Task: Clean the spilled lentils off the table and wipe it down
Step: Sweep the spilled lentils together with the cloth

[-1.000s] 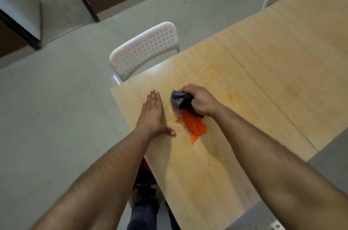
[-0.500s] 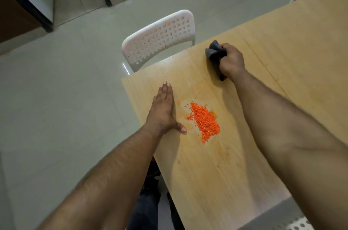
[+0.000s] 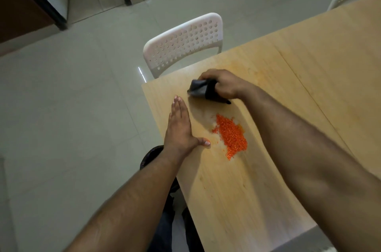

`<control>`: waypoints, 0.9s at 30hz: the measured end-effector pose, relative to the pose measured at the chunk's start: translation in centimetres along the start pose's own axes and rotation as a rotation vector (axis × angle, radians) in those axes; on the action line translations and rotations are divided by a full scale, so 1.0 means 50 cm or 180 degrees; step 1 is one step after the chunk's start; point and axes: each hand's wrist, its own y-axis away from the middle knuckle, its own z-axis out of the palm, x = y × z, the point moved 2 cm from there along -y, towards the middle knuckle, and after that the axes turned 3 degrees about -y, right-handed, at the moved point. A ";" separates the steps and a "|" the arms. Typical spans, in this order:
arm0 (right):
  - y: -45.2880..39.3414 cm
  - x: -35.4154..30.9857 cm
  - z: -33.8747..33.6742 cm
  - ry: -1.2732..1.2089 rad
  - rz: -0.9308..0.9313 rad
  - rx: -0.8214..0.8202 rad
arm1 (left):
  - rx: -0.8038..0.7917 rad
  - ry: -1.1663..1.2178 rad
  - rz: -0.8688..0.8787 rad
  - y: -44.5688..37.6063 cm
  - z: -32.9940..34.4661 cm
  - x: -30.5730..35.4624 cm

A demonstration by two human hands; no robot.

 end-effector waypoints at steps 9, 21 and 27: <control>-0.096 -0.020 0.008 0.0492 0.0150 0.0319 | 0.0057 0.0164 -0.0023 -0.004 0.009 -0.007; 0.089 -0.014 0.017 0.0455 -0.0035 -0.0680 | 0.0083 0.0164 0.0036 0.041 0.035 0.000; 0.128 0.096 -0.017 0.0291 0.0428 0.0433 | -0.0025 0.0022 0.0222 0.056 0.049 0.009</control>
